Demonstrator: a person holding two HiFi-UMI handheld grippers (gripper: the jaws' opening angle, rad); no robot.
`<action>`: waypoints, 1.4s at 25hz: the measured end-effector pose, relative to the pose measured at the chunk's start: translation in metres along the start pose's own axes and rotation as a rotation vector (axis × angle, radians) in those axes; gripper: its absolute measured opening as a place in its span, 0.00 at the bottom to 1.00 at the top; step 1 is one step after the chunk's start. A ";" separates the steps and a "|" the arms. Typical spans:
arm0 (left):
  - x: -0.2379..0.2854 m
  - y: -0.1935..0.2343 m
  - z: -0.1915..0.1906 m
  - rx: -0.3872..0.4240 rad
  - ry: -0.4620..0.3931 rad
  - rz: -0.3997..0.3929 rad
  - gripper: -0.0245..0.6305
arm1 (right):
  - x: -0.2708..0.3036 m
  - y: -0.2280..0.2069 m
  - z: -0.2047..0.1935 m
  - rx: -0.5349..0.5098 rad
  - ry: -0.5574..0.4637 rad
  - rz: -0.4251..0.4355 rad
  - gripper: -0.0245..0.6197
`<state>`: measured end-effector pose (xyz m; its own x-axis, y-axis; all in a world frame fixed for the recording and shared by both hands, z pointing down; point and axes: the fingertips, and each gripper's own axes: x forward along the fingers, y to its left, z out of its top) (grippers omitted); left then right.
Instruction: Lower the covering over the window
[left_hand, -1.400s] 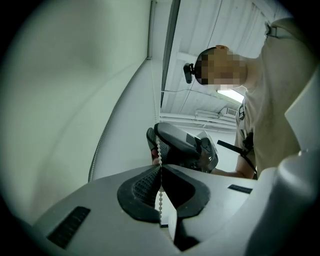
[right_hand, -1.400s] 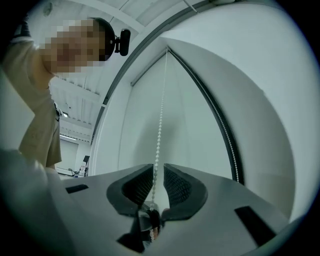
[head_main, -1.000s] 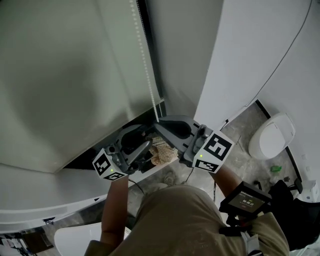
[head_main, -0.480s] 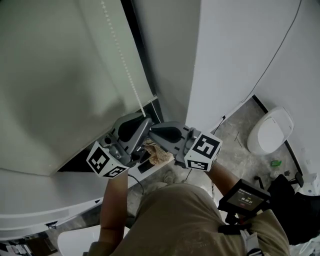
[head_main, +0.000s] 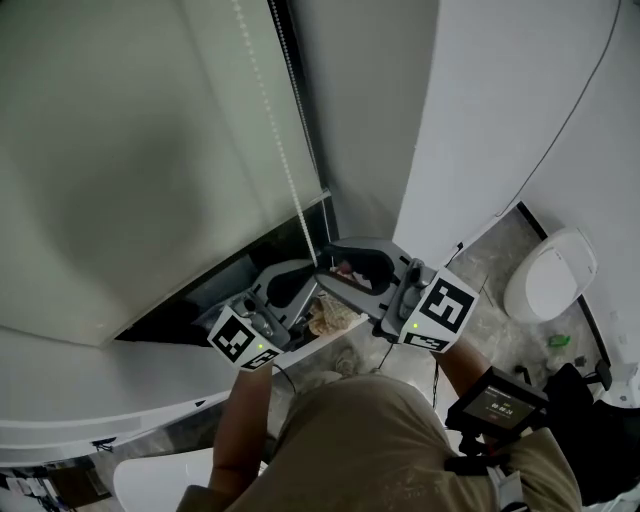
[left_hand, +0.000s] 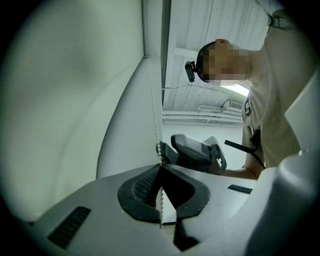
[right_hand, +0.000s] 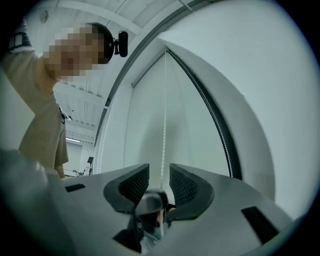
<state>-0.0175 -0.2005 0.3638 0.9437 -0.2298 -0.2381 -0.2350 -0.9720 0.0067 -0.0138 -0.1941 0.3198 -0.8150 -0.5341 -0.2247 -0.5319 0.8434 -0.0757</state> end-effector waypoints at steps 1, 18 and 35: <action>-0.002 -0.005 -0.007 -0.028 -0.005 -0.003 0.06 | 0.003 0.001 0.003 -0.020 0.005 -0.007 0.23; -0.004 -0.002 0.078 0.040 -0.107 -0.089 0.28 | 0.017 0.014 -0.060 0.081 0.134 0.007 0.06; -0.001 -0.010 0.006 -0.002 0.017 -0.042 0.07 | 0.010 0.003 0.026 -0.018 -0.038 -0.002 0.25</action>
<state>-0.0173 -0.1899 0.3579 0.9564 -0.1897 -0.2221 -0.1948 -0.9808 -0.0012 -0.0179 -0.1953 0.2919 -0.8050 -0.5325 -0.2616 -0.5374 0.8413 -0.0590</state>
